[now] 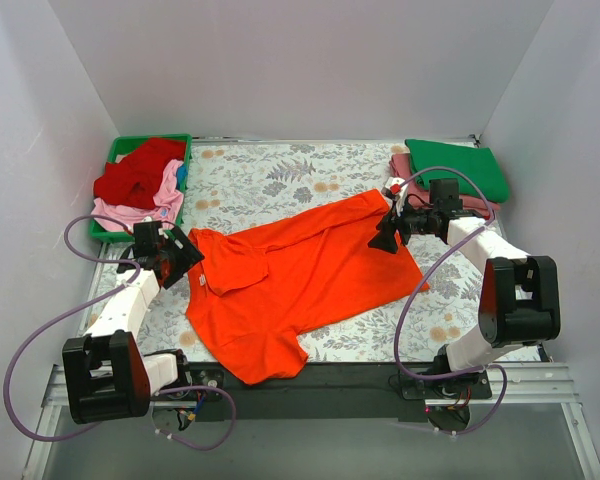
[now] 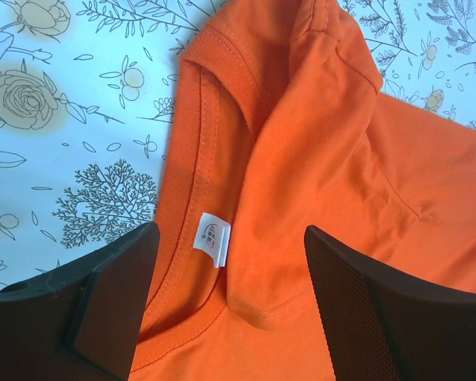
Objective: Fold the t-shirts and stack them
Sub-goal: Fold the tshirt
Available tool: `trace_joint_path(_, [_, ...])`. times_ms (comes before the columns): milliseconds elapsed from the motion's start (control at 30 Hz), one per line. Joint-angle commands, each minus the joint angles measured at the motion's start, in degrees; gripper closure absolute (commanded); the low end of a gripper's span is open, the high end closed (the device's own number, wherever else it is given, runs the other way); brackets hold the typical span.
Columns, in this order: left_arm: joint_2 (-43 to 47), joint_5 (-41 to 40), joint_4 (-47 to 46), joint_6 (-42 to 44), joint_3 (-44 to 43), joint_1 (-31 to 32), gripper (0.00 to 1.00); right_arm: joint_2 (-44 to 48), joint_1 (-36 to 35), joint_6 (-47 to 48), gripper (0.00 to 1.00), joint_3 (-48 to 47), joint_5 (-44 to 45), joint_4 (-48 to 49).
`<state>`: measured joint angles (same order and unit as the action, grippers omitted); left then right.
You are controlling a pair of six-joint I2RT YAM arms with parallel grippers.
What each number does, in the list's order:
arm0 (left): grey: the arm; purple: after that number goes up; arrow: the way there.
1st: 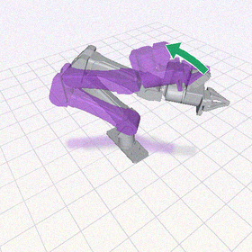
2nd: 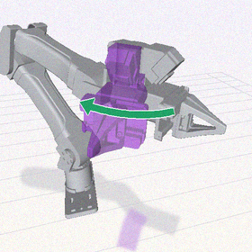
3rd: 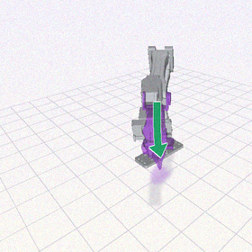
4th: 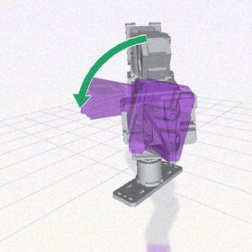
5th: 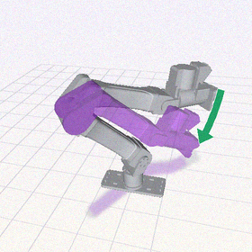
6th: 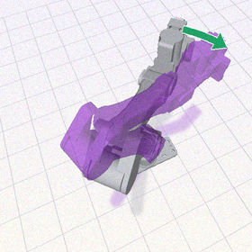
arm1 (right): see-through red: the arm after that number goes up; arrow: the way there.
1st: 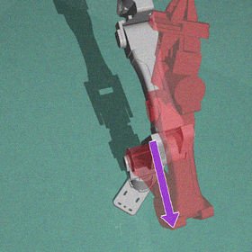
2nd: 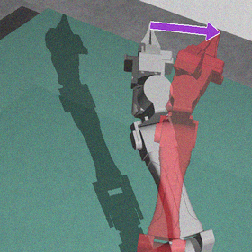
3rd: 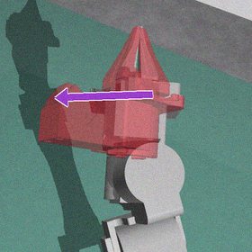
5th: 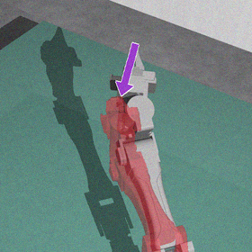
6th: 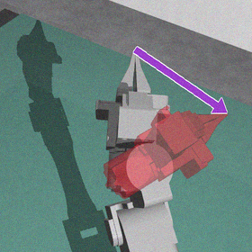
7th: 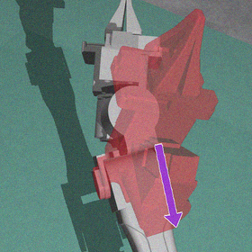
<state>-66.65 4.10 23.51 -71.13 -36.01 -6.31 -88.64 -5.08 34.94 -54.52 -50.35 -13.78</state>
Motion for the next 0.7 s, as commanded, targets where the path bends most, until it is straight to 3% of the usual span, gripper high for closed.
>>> trace_joint_path(0, [0.2, 0.6, -0.9, 1.2, 0.1, -0.5, 0.28, 0.0, 0.3, 1.1, 0.29, -0.8, -1.9, -1.2])
trace_joint_path(667, [0.3, 0.2, -1.1, 1.2, 0.2, -0.5, 0.29, 0.0, 0.3, 1.3, 0.28, -0.8, -1.9, -1.3])
